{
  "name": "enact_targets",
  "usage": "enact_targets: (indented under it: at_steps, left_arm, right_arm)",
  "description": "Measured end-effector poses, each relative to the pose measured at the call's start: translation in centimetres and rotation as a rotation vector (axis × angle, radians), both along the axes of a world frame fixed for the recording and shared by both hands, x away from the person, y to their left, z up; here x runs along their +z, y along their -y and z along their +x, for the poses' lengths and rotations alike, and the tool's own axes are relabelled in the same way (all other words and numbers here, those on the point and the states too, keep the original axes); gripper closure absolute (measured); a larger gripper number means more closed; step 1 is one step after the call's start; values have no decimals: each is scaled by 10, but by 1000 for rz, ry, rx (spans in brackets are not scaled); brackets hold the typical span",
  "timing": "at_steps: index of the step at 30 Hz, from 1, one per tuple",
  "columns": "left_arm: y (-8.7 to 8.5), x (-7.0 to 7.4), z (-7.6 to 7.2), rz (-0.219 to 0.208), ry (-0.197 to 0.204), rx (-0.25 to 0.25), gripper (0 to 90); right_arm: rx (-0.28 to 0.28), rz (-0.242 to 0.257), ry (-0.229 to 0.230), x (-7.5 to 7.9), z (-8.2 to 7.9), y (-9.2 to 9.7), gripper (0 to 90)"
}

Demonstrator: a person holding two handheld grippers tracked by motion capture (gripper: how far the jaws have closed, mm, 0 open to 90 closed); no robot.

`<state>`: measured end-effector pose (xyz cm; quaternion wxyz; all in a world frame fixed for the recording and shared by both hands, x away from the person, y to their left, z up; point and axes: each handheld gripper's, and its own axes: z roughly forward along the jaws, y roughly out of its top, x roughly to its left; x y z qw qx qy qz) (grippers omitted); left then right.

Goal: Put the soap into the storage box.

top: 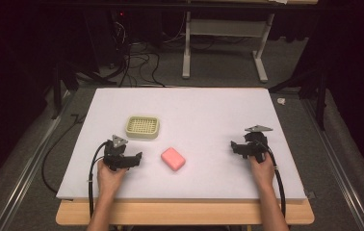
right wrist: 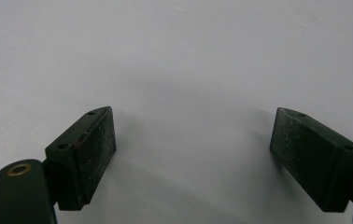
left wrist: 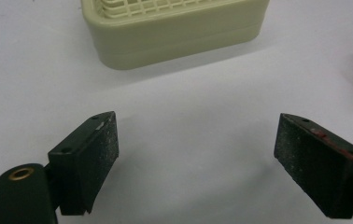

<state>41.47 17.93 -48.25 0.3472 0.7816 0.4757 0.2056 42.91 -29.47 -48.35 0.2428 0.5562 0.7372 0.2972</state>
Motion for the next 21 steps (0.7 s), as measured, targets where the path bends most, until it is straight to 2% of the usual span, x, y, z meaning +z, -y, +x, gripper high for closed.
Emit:
enact_targets:
  at_steps: [8,14,21]
  left_arm:
    - [3,8,-7,-35,2,-26,146]
    - [12,17,-10,-39,17,-62,140]
    - [25,23,-14,-11,8,-126,112]
  right_arm:
    - [0,-1,0,0,0,0,152]
    - [1,0,-2,0,0,0,151]
    - [1,0,-2,0,0,0,152]
